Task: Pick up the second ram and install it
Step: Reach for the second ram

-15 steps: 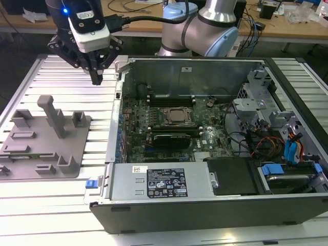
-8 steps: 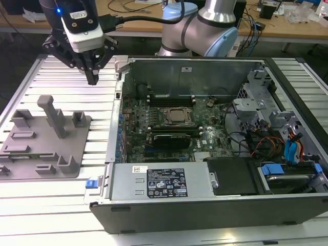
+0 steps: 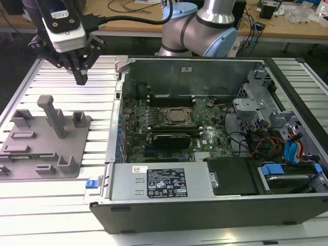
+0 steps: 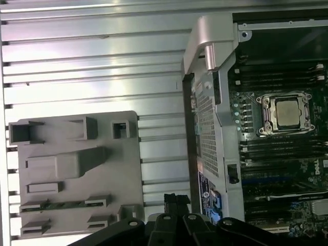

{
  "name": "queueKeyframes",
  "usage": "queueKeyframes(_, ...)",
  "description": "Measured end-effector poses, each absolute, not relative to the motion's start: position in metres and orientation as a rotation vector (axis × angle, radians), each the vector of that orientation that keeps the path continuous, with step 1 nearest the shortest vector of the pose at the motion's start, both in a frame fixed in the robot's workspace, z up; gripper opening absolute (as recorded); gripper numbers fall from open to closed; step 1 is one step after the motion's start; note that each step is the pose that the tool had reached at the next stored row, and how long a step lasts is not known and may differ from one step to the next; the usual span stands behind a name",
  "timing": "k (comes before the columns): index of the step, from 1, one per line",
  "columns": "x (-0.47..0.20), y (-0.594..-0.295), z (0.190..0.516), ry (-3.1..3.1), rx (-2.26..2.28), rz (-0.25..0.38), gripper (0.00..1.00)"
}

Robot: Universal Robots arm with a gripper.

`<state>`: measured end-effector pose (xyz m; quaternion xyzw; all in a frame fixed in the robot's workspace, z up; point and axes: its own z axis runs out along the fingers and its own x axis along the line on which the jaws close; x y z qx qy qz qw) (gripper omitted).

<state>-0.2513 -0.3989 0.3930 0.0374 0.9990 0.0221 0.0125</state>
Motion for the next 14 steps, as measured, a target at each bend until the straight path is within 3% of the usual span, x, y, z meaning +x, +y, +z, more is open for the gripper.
queueKeyframes(14, -0.302, -0.399, 0.392, 3.114, 0.117, 0.069, 0.08)
